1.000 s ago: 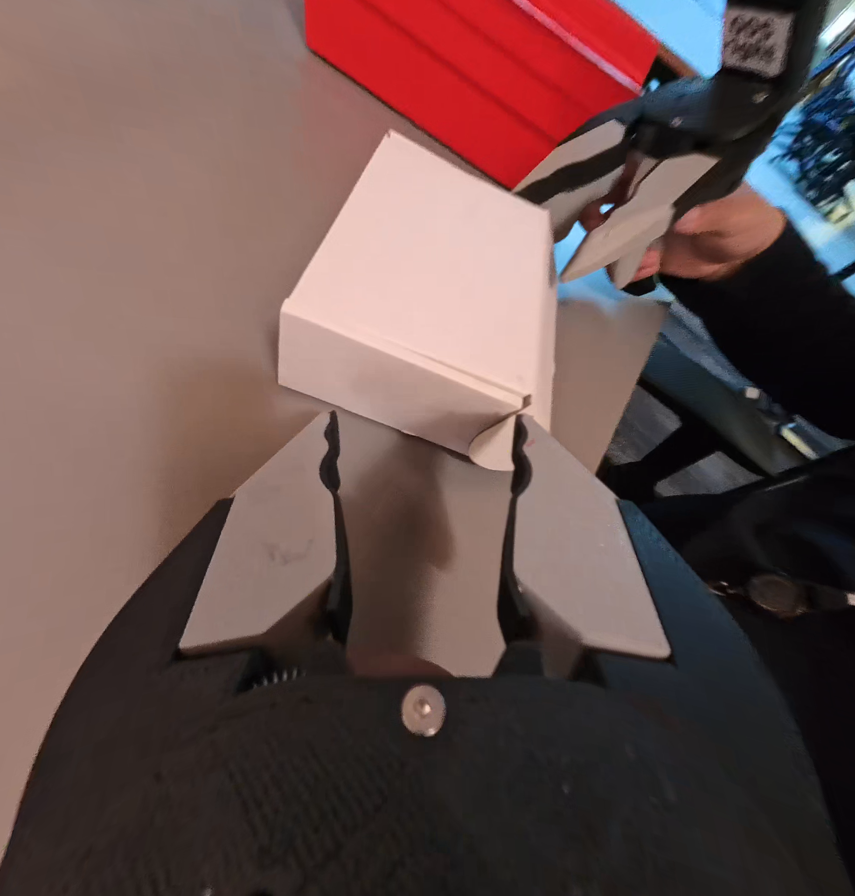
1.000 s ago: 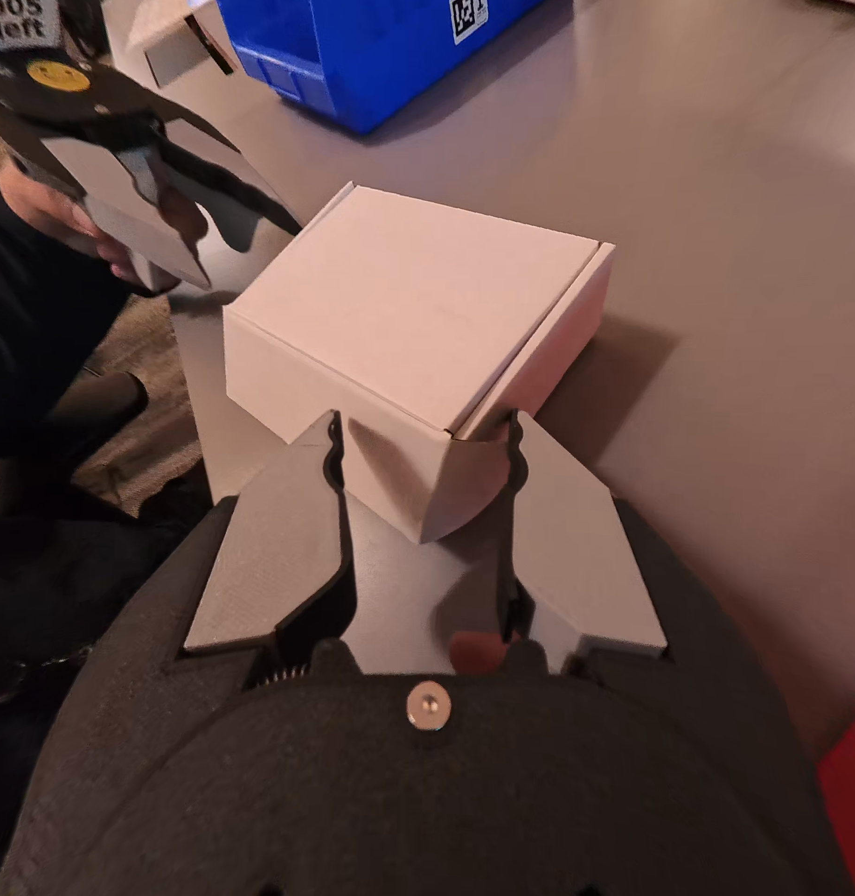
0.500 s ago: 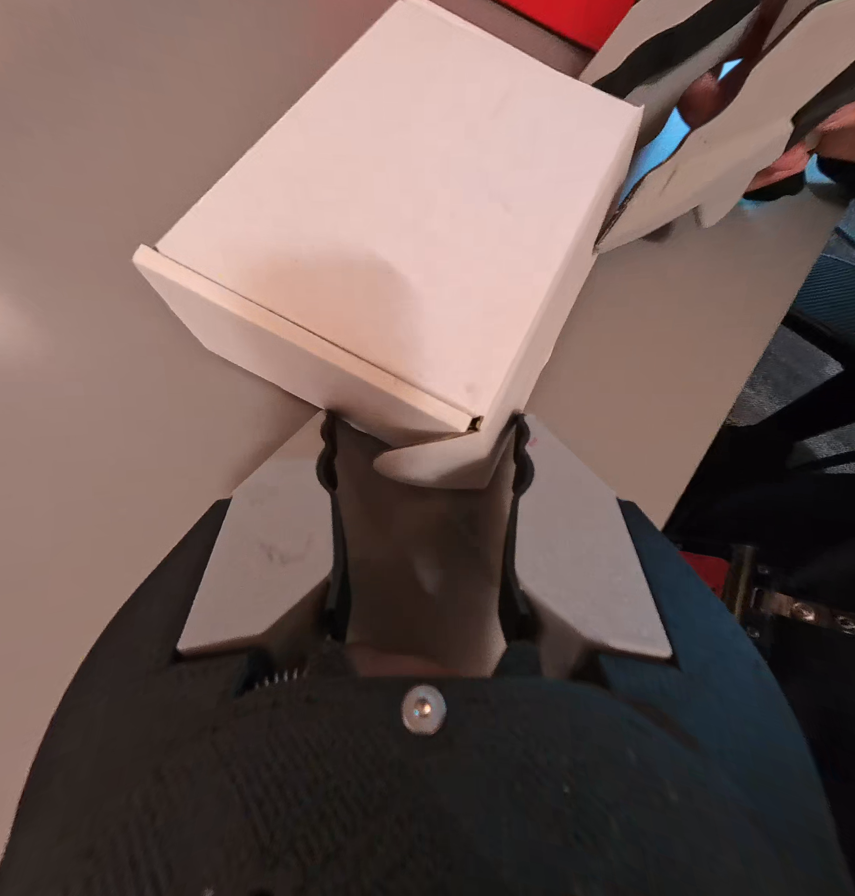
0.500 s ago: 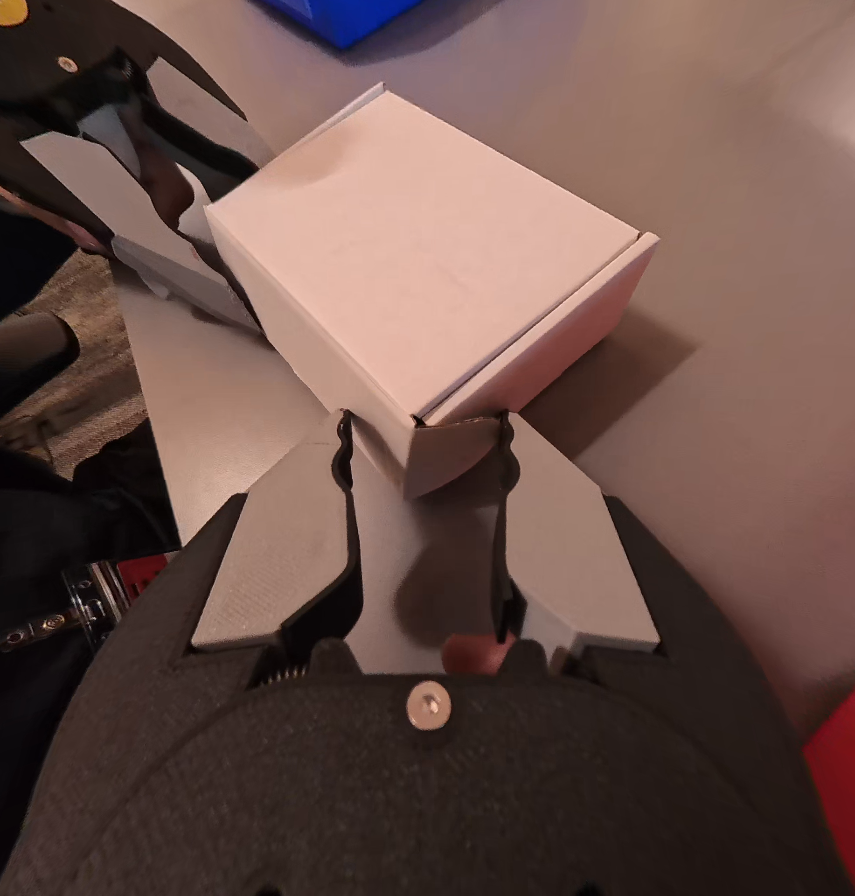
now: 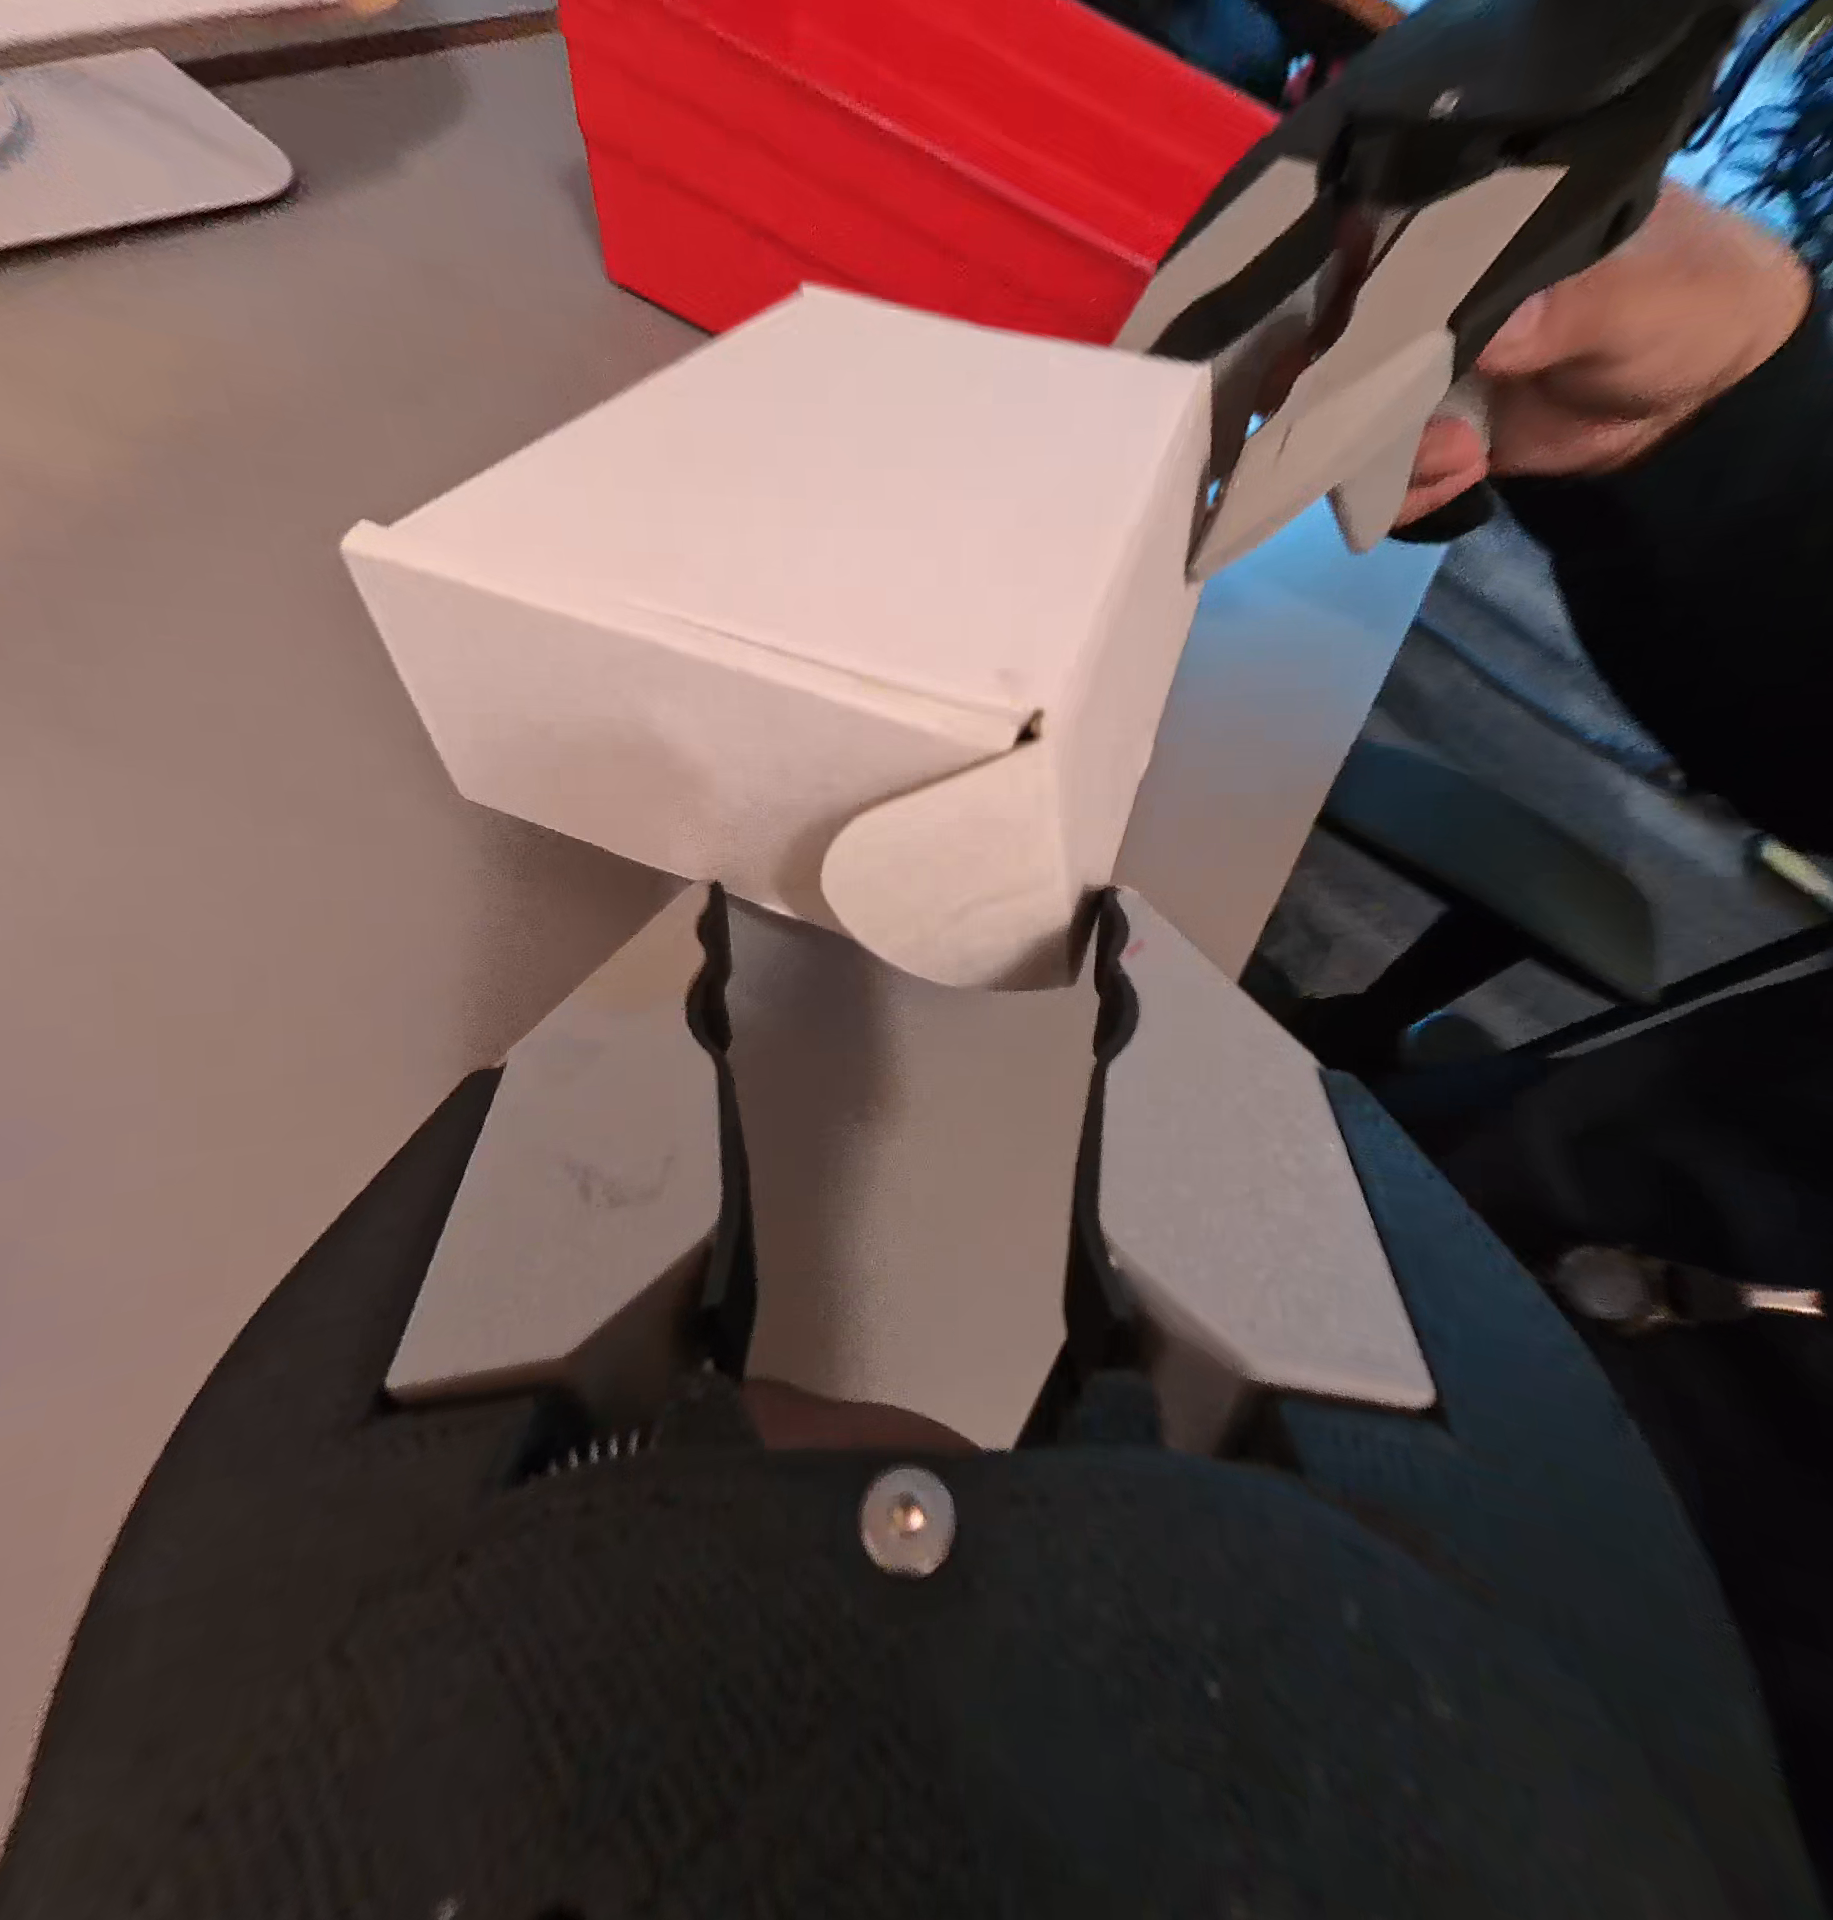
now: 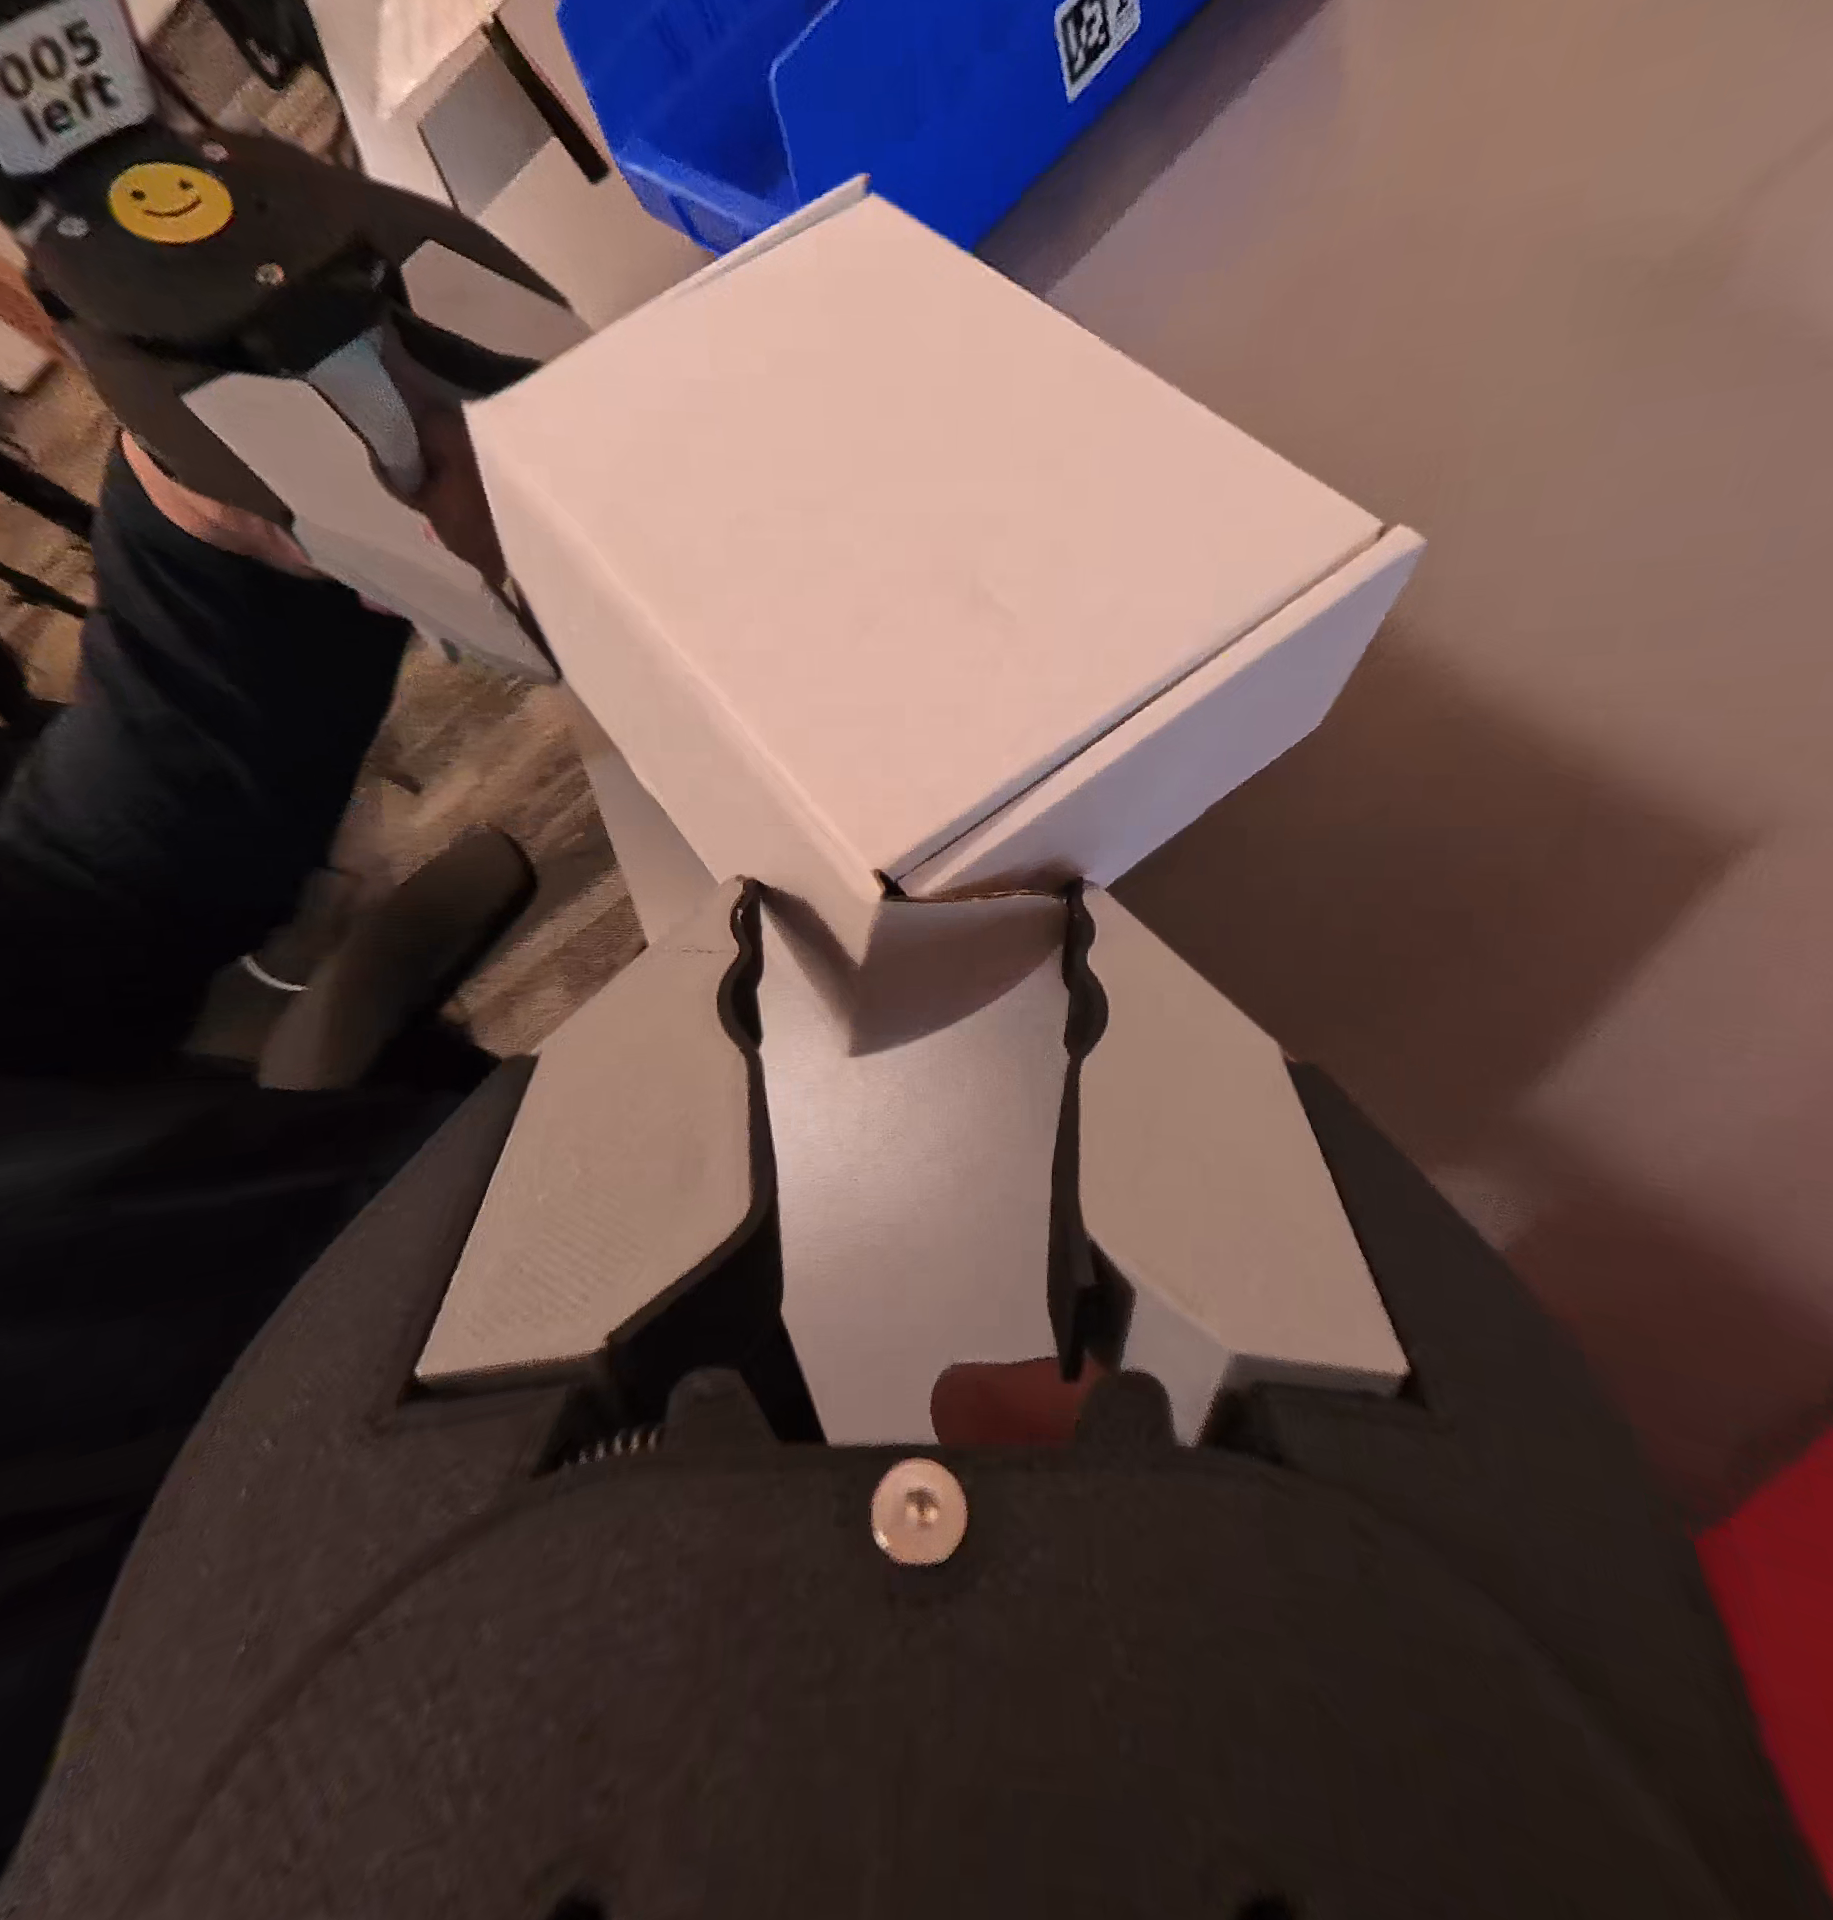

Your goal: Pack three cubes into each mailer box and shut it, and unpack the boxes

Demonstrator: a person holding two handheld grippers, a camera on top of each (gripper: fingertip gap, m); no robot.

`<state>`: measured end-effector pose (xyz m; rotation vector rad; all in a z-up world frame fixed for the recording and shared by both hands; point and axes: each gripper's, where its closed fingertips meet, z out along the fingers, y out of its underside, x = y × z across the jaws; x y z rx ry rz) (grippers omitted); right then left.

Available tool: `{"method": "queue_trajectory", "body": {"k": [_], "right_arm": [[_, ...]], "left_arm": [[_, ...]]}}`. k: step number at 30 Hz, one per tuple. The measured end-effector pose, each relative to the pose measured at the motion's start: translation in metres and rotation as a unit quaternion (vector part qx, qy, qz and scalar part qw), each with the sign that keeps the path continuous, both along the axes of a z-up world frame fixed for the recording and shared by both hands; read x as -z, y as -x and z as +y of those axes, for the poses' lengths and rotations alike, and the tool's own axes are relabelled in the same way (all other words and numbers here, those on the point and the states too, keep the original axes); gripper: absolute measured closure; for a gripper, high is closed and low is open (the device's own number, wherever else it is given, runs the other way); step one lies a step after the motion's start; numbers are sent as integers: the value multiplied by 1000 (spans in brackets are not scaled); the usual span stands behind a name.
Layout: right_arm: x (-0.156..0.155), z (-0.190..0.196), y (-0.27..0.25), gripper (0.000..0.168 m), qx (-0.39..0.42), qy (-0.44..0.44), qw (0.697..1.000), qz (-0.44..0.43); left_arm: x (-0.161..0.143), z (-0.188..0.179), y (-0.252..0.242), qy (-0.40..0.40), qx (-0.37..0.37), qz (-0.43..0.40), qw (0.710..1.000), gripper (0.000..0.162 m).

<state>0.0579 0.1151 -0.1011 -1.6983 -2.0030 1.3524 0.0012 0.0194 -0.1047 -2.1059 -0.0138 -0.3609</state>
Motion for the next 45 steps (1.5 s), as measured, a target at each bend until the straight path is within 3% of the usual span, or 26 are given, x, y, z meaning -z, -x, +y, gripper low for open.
{"method": "queue_trajectory", "body": {"k": [5,14,18,22,25,33,38,45], "right_arm": [[6,-4,10,112,-13,16,999,-49],[26,-3,26,108,-7,26,996,-86],[13,-5,20,108,-22,38,996,-83],[-12,-10,13,108,-48,78,992,-89],[-14,-16,8,109,-66,114,984,-120],[18,-14,19,104,-56,103,979,-165],[14,-14,25,108,-52,113,982,-145],[20,-2,34,110,-39,90,986,-136]], "left_arm": [[-8,5,25,25,-9,-58,998,102],[10,15,46,52,-23,-84,995,97],[3,11,42,55,-7,-96,994,99],[-26,3,36,50,13,-120,991,101],[-35,1,36,63,9,-131,989,101],[-2,5,47,115,-17,-106,988,108],[15,6,67,121,-38,-72,989,111],[-4,0,87,83,-59,29,994,109]]}}
